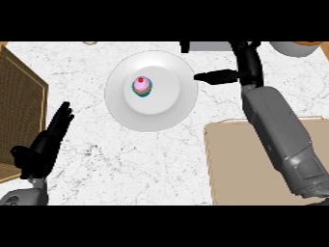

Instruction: Pick the cupcake from the tray and place it in the plate

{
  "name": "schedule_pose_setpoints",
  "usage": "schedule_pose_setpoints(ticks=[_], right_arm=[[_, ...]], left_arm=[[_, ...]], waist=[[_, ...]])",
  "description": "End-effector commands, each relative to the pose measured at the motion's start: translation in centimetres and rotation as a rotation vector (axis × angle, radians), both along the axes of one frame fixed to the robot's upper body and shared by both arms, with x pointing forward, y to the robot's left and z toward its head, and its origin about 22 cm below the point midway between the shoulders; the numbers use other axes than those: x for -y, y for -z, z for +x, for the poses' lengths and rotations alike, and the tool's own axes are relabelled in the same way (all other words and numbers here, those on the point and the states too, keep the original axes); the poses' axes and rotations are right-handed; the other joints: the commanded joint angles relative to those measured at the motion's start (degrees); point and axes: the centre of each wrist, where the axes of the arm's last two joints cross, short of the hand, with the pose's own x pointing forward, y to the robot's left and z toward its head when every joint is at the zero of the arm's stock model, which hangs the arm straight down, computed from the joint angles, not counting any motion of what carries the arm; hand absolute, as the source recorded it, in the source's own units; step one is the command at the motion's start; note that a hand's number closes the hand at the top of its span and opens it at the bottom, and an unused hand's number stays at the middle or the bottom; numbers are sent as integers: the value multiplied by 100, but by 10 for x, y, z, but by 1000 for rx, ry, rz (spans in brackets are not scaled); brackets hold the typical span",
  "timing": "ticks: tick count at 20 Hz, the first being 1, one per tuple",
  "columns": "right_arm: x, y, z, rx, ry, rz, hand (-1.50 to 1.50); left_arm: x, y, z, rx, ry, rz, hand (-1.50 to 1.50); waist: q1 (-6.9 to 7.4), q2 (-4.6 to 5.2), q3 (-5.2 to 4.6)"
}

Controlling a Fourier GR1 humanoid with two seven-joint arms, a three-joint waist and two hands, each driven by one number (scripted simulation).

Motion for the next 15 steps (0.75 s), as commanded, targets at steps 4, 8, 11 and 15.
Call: schedule_pose_setpoints(ticks=[4, 8, 11, 15], right_arm=[[75, 36, -15, 44, -97, -11, -150], [113, 25, -13, 50, -88, -56, -150], [108, 51, -24, 45, -118, -73, -150], [106, 46, -17, 79, -64, -65, -150]], left_arm=[[-8, -8, 8, -8, 22, -8, 0], [-2, -4, -5, 2, 8, 18, 0], [-8, -10, 10, -11, -10, -14, 0], [-10, -6, 19, 6, 3, 0, 0]], waist=[[3, 1, -1], [37, 1, 0], [7, -2, -1], [66, 32, 1]])
